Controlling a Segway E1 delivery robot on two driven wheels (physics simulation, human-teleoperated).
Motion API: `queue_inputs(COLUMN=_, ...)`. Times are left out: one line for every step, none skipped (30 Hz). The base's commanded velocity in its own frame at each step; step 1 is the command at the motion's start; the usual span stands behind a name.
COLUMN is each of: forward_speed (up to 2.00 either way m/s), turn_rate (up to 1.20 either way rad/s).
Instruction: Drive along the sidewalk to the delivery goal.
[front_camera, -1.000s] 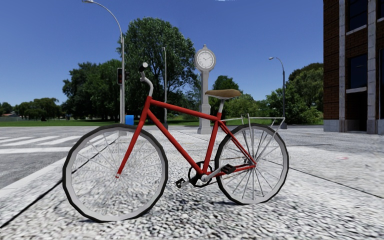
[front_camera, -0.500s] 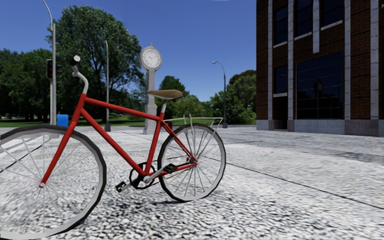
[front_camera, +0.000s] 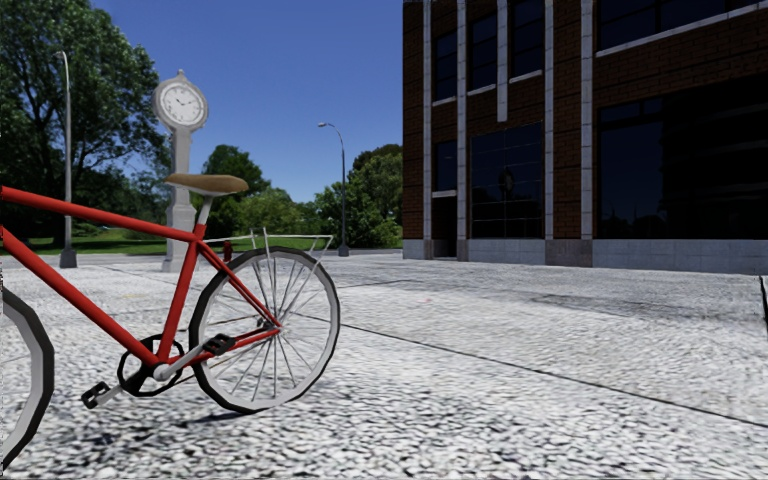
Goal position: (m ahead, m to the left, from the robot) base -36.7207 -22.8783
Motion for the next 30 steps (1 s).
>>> queue_inputs(forward_speed=0.00, turn_rate=-0.66)
queue_inputs(forward_speed=0.00, turn_rate=-0.66)
queue_inputs(forward_speed=0.00, turn_rate=-0.66)
queue_inputs(forward_speed=0.00, turn_rate=-0.66)
queue_inputs(forward_speed=0.00, turn_rate=-0.66)
queue_inputs(forward_speed=0.00, turn_rate=-0.66)
queue_inputs(forward_speed=0.00, turn_rate=-0.66)
queue_inputs(forward_speed=0.00, turn_rate=-0.66)
queue_inputs(forward_speed=0.00, turn_rate=-0.66)
queue_inputs(forward_speed=0.00, turn_rate=-0.66)
queue_inputs(forward_speed=0.00, turn_rate=-0.66)
queue_inputs(forward_speed=0.00, turn_rate=-0.66)
queue_inputs(forward_speed=0.00, turn_rate=-0.65)
queue_inputs(forward_speed=0.00, turn_rate=-0.65)
queue_inputs(forward_speed=0.00, turn_rate=-0.65)
queue_inputs(forward_speed=0.00, turn_rate=-0.63)
queue_inputs(forward_speed=0.00, turn_rate=-0.59)
queue_inputs(forward_speed=0.00, turn_rate=-0.59)
queue_inputs(forward_speed=0.14, turn_rate=-0.56)
queue_inputs(forward_speed=0.29, turn_rate=-0.50)
queue_inputs(forward_speed=0.49, turn_rate=-0.46)
queue_inputs(forward_speed=0.49, turn_rate=-0.46)
queue_inputs(forward_speed=0.80, turn_rate=-0.43)
queue_inputs(forward_speed=0.98, turn_rate=-0.41)
queue_inputs(forward_speed=1.03, turn_rate=-0.37)
queue_inputs(forward_speed=1.03, turn_rate=-0.37)
queue_inputs(forward_speed=1.05, turn_rate=-0.35)
queue_inputs(forward_speed=1.05, turn_rate=-0.34)
queue_inputs(forward_speed=1.07, turn_rate=-0.33)
queue_inputs(forward_speed=1.07, turn_rate=-0.33)
